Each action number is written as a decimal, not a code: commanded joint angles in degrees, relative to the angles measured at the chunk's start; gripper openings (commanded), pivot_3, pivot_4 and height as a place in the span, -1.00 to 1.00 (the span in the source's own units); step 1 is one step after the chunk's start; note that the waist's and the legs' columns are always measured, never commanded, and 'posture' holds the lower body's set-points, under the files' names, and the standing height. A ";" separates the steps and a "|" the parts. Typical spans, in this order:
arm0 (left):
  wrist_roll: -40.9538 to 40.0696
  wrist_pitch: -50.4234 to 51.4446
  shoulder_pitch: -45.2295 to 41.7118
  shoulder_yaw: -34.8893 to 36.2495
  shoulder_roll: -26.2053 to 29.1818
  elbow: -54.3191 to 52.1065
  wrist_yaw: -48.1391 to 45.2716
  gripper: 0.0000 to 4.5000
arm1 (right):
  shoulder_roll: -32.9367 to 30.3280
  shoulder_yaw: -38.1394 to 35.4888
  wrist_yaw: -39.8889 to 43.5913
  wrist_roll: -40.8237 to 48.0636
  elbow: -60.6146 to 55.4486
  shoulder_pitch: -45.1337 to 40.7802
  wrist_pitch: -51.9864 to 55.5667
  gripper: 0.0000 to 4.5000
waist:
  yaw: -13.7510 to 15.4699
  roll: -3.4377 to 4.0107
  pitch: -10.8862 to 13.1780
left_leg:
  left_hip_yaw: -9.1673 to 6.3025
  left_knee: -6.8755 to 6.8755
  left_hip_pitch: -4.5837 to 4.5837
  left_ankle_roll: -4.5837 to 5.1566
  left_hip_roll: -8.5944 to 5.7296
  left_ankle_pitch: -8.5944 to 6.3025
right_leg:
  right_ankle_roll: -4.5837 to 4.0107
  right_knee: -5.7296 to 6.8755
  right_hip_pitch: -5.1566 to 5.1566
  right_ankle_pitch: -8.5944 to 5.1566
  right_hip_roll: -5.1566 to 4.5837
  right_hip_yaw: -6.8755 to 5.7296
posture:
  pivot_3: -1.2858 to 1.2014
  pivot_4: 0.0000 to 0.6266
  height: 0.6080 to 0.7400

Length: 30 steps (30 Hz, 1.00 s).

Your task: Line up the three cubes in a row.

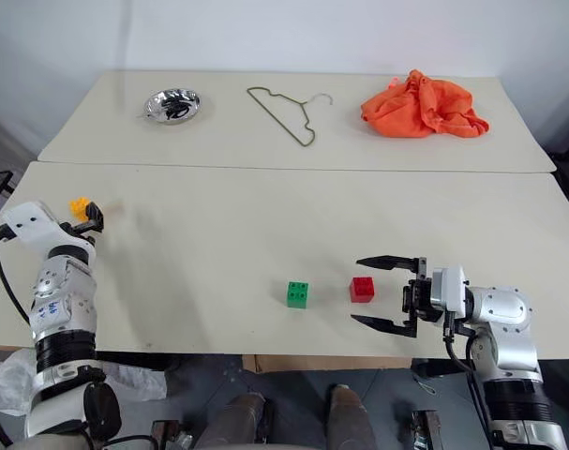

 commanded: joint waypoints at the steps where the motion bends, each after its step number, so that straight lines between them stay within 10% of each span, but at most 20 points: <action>1: 0.72 -3.97 -3.54 -0.04 2.48 5.74 -0.42 0.94 | 0.12 -1.17 -0.59 0.11 -0.86 1.90 -2.05 1.00 | 0.14 -0.01 -0.01 | -0.01 0.00 0.00 0.00 0.00 0.00 | 0.00 -0.01 0.00 0.00 0.00 -0.01 | 0.03 -0.52 1.00; 6: 0.26 -7.60 -8.13 -0.71 4.50 15.16 -3.06 0.88 | 0.21 -0.92 -1.48 0.09 -1.37 3.27 -2.85 1.00 | 0.10 -0.01 0.00 | -0.02 0.00 -0.01 0.00 -0.02 0.00 | 0.01 0.00 0.01 0.01 -0.02 -0.04 | 0.03 -0.52 1.00; 15: -0.55 -9.62 -9.88 -0.94 4.77 20.34 -4.40 -0.25 | 0.26 -0.35 -2.95 -0.20 -2.30 3.64 -2.73 1.00 | -0.06 -0.01 0.00 | -0.02 0.00 -0.02 0.00 0.00 0.00 | 0.01 0.03 -0.01 0.01 -0.01 -0.04 | 0.03 -0.52 1.00; 18: -1.79 -10.98 -8.26 -0.41 4.08 18.10 -5.96 -0.34 | 0.15 -0.32 -3.39 -0.25 -2.81 3.72 -2.48 1.00 | 0.01 -0.01 0.00 | -0.02 0.00 -0.02 0.00 -0.01 0.00 | 0.01 0.03 0.00 0.01 -0.03 -0.04 | 0.03 -0.52 1.00; 26: -27.66 9.41 16.74 -7.80 17.87 -27.09 -60.66 -0.34 | -4.46 -5.52 -5.96 0.71 -5.46 7.09 -0.71 1.00 | -1.28 -0.01 0.01 | -0.16 -0.04 -0.16 -0.01 0.13 -0.04 | -0.10 -0.17 0.01 -0.05 -0.15 0.20 | 0.03 -0.52 1.00; 30: -23.10 13.08 17.17 -19.22 25.86 -29.14 -74.21 -0.34 | -5.49 -6.37 -5.85 0.32 -4.78 8.98 -0.88 1.00 | -0.80 0.60 -0.09 | -0.24 -0.12 0.17 0.04 0.04 -0.08 | -0.19 -0.39 0.37 -0.10 -0.22 0.17 | 0.03 -0.52 1.00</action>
